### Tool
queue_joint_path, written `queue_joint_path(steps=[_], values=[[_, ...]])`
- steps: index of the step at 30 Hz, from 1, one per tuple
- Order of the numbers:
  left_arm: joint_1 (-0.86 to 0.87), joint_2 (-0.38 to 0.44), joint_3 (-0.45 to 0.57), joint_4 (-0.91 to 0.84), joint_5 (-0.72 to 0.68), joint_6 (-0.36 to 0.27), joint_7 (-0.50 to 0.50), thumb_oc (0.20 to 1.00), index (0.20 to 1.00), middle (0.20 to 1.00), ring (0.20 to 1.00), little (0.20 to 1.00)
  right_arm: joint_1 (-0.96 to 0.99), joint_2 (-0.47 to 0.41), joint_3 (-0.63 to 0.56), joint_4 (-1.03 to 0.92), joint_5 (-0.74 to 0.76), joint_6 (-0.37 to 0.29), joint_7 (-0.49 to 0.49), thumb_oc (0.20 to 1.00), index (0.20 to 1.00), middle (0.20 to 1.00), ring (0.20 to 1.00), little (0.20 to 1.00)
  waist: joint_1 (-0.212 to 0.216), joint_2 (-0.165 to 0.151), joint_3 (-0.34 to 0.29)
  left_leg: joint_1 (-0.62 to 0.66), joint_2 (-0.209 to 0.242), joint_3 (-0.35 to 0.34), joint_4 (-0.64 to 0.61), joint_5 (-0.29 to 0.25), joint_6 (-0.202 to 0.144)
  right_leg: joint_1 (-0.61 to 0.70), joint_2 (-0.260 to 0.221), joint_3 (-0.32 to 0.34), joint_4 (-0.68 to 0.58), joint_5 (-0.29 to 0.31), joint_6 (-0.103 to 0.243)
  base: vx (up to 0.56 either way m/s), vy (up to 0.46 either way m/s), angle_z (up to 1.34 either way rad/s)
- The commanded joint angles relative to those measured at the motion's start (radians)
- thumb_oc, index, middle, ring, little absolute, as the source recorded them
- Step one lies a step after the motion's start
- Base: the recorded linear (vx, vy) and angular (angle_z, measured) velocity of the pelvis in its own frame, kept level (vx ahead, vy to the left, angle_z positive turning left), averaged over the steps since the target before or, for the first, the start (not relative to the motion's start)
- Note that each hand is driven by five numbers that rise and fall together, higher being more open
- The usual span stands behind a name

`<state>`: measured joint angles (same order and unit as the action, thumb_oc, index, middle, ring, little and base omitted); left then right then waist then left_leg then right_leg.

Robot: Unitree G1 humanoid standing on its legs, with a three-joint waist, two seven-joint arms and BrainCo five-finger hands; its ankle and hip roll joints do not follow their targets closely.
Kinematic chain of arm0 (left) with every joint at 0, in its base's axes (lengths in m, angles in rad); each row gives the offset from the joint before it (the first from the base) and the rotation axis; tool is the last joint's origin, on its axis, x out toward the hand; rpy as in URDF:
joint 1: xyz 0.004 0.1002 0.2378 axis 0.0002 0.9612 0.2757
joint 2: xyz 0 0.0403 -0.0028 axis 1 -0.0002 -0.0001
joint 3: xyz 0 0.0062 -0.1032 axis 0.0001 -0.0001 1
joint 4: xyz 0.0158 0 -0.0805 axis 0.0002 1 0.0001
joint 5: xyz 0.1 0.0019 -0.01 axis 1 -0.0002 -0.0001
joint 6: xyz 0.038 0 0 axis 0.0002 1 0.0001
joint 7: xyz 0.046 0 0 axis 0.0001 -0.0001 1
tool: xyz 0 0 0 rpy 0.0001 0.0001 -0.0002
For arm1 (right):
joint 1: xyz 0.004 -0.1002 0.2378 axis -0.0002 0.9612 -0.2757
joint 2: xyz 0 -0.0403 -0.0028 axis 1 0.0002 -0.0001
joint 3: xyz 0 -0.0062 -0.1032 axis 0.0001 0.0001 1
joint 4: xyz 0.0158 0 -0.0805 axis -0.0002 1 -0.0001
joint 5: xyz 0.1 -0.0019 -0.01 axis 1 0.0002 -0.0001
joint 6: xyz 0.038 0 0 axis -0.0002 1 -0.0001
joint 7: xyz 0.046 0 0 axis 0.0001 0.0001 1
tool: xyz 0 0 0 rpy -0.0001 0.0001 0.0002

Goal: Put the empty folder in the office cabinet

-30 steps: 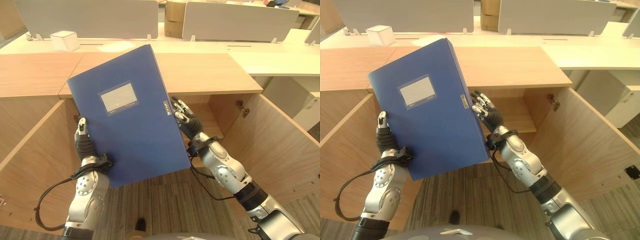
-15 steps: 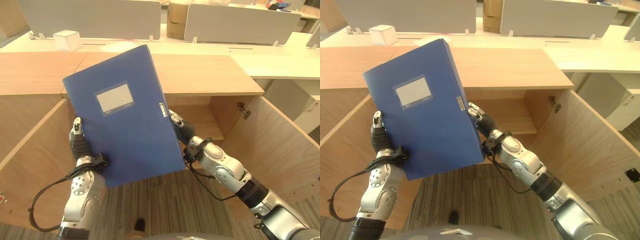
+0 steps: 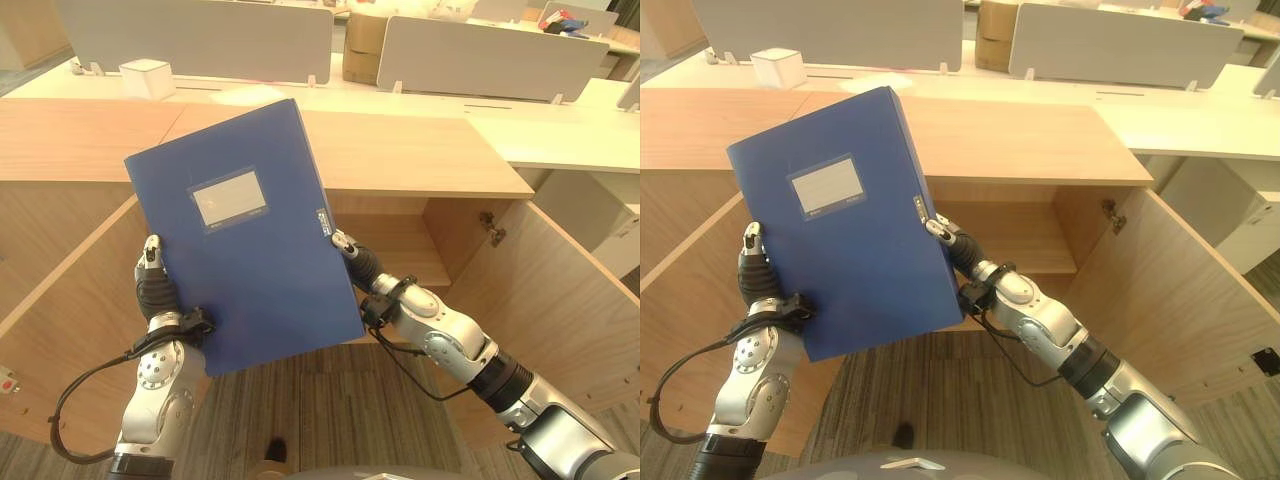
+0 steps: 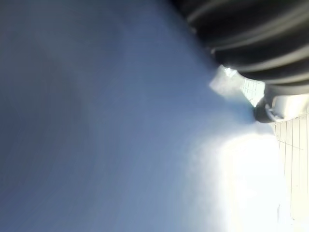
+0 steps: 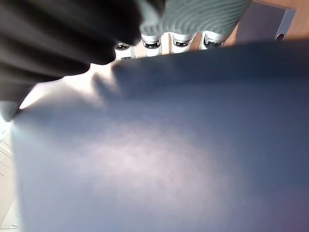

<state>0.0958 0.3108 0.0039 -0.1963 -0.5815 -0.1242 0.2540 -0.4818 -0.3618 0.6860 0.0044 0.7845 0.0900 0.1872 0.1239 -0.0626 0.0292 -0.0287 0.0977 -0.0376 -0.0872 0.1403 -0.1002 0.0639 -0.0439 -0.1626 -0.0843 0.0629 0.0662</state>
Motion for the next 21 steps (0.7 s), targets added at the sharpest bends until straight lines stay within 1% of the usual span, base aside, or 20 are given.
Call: queue_joint_path(steps=[1, 6, 8, 9, 10, 11, 13, 15, 17, 21], values=[[-0.112, 0.023, -0.066, -0.093, 0.003, -0.056, -0.030, 0.200, 0.200, 0.200, 0.200, 0.200, -0.085, 0.122, 0.082, -0.031, -0.041, -0.021, 0.028, 1.000, 1.000, 1.000, 1.000, 1.000, 0.005, -0.050, -0.012, 0.002, -0.022, 0.018, 0.000, -0.111, 0.008, 0.037, -0.115, 0.001, 0.023, -0.116, 0.081, 0.00, 0.000, 0.00], [-0.105, 0.021, -0.063, -0.092, 0.002, -0.055, -0.034, 0.200, 0.200, 0.200, 0.200, 0.200, -0.081, 0.109, 0.070, -0.033, -0.034, -0.028, 0.027, 1.000, 1.000, 1.000, 1.000, 1.000, 0.003, -0.050, -0.013, 0.004, -0.021, 0.019, 0.000, -0.112, 0.010, 0.037, -0.117, 0.004, 0.022, -0.115, 0.080, 0.00, 0.000, 0.00], [-0.105, 0.025, -0.061, -0.091, 0.007, -0.055, -0.040, 0.200, 0.200, 0.200, 0.200, 0.200, -0.086, 0.083, 0.058, -0.060, -0.030, -0.029, 0.039, 1.000, 1.000, 1.000, 1.000, 1.000, -0.001, -0.051, -0.014, 0.004, -0.020, 0.020, 0.000, -0.113, 0.010, 0.036, -0.117, 0.003, 0.023, -0.115, 0.081, 0.00, 0.000, 0.00], [-0.105, 0.025, -0.061, -0.091, 0.007, -0.055, -0.040, 0.200, 0.200, 0.200, 0.200, 0.200, -0.086, 0.083, 0.058, -0.060, -0.030, -0.029, 0.039, 1.000, 1.000, 1.000, 1.000, 1.000, -0.001, -0.051, -0.014, 0.004, -0.020, 0.020, 0.000, -0.113, 0.010, 0.036, -0.117, 0.003, 0.023, -0.115, 0.081, 0.00, 0.000, 0.00], [-0.101, 0.027, -0.055, -0.092, 0.005, -0.057, -0.046, 0.200, 0.200, 0.200, 0.200, 0.200, -0.085, 0.060, 0.039, -0.067, -0.012, -0.038, 0.037, 1.000, 1.000, 1.000, 1.000, 1.000, -0.004, -0.052, -0.015, 0.004, -0.020, 0.022, 0.000, -0.112, 0.010, 0.035, -0.118, 0.004, 0.023, -0.114, 0.082, 0.00, 0.000, 0.00], [-0.101, 0.027, -0.055, -0.092, 0.005, -0.057, -0.046, 0.200, 0.200, 0.200, 0.200, 0.200, -0.085, 0.060, 0.039, -0.067, -0.012, -0.038, 0.037, 1.000, 1.000, 1.000, 1.000, 1.000, -0.004, -0.052, -0.014, 0.004, -0.020, 0.022, 0.000, -0.112, 0.010, 0.035, -0.118, 0.004, 0.023, -0.114, 0.082, 0.00, 0.000, 0.00], [-0.095, 0.031, -0.052, -0.093, 0.006, -0.057, -0.056, 0.200, 0.200, 0.200, 0.200, 0.200, -0.095, 0.006, 0.015, -0.093, 0.003, -0.049, 0.046, 1.000, 1.000, 1.000, 1.000, 1.000, -0.010, -0.054, -0.017, 0.005, -0.020, 0.024, 0.000, -0.113, 0.009, 0.034, -0.118, 0.006, 0.023, -0.114, 0.083, 0.00, 0.000, 0.00], [-0.093, 0.030, -0.050, -0.094, 0.005, -0.058, -0.057, 0.200, 0.200, 0.200, 0.200, 0.200, -0.096, -0.005, 0.009, -0.096, 0.008, -0.050, 0.045, 1.000, 1.000, 1.000, 1.000, 1.000, -0.010, -0.054, -0.017, 0.005, -0.019, 0.025, 0.000, -0.113, 0.009, 0.034, -0.118, 0.006, 0.023, -0.113, 0.084, 0.00, 0.000, 0.00], [-0.090, 0.030, -0.044, -0.092, 0.008, -0.060, -0.060, 0.200, 0.200, 0.200, 0.200, 0.200, -0.110, -0.040, -0.013, -0.113, 0.030, -0.061, 0.044, 1.000, 1.000, 1.000, 1.000, 1.000, -0.017, -0.055, -0.017, 0.006, -0.017, 0.026, 0.000, -0.113, 0.008, 0.032, -0.117, 0.011, 0.023, -0.112, 0.084, -0.01, -0.008, -0.04], [-0.088, 0.032, -0.038, -0.091, 0.011, -0.060, -0.061, 0.200, 0.200, 0.200, 0.200, 0.200, -0.121, -0.063, -0.025, -0.137, 0.044, -0.065, 0.045, 1.000, 1.000, 1.000, 1.000, 1.000, -0.021, -0.054, -0.018, 0.006, -0.017, 0.031, 0.000, -0.112, 0.007, 0.029, -0.117, 0.013, 0.023, -0.110, 0.085, -0.01, -0.006, -0.05]])
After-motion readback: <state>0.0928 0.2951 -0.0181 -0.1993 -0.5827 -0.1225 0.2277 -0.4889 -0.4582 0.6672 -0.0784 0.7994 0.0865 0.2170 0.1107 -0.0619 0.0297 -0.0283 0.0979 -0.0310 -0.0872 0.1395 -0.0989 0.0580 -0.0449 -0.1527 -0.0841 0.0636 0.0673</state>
